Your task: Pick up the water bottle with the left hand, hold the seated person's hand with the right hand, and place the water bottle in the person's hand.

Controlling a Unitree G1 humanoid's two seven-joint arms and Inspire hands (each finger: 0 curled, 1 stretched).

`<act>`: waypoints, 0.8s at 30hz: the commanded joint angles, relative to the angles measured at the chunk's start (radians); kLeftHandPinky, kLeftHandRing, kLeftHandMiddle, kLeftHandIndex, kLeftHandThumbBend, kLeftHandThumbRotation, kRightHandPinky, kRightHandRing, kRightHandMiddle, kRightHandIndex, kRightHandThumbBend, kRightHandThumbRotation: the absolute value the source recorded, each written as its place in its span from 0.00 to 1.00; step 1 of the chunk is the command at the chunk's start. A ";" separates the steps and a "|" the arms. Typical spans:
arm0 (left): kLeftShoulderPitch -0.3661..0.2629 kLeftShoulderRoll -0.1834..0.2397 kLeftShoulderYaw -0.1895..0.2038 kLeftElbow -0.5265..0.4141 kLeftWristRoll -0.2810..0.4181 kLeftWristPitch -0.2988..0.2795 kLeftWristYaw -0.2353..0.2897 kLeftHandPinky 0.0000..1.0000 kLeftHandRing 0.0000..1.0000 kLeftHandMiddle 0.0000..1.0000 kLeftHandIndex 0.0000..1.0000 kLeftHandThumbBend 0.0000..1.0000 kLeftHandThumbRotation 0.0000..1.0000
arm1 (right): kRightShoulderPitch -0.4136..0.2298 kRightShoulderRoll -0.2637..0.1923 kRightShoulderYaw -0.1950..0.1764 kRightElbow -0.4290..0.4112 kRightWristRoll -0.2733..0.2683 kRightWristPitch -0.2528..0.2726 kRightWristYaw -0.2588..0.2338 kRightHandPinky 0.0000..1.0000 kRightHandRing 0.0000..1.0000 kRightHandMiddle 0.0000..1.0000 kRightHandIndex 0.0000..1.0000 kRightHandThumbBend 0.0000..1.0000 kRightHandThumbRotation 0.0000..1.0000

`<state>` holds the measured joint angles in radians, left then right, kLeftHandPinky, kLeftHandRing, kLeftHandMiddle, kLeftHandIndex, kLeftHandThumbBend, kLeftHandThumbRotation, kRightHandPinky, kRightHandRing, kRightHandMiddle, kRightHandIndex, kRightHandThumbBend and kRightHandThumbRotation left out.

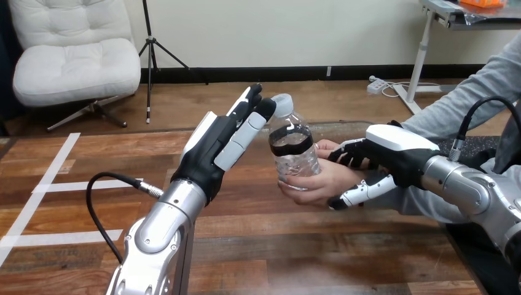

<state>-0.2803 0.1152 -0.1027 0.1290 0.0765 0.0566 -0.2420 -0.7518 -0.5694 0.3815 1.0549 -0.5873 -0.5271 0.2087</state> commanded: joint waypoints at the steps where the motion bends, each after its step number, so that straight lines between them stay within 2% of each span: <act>1: -0.025 -0.002 0.011 -0.017 -0.010 -0.012 0.012 1.00 1.00 1.00 1.00 1.00 1.00 | -0.042 -0.007 -0.016 -0.030 0.015 0.006 -0.006 0.69 0.82 0.82 0.83 1.00 0.67; 13: -0.022 0.000 0.011 -0.023 -0.010 -0.007 0.012 1.00 1.00 1.00 1.00 1.00 1.00 | -0.035 -0.007 -0.025 -0.047 0.034 0.010 0.016 0.74 0.84 0.85 0.86 1.00 0.72; 16: -0.021 0.000 0.011 -0.022 -0.011 -0.009 0.011 1.00 1.00 1.00 1.00 1.00 1.00 | -0.037 -0.004 -0.024 -0.026 0.033 0.008 0.006 0.76 0.85 0.87 0.87 1.00 0.74; 24: -0.018 0.003 0.012 -0.025 -0.011 -0.015 0.010 1.00 1.00 1.00 0.99 1.00 1.00 | -0.030 -0.010 -0.027 -0.047 0.042 0.012 0.013 0.78 0.87 0.88 0.89 1.00 0.78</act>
<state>-0.2756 0.1153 -0.1026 0.1288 0.0764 0.0567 -0.2406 -0.7518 -0.5694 0.3809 1.0546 -0.5675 -0.5159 0.2267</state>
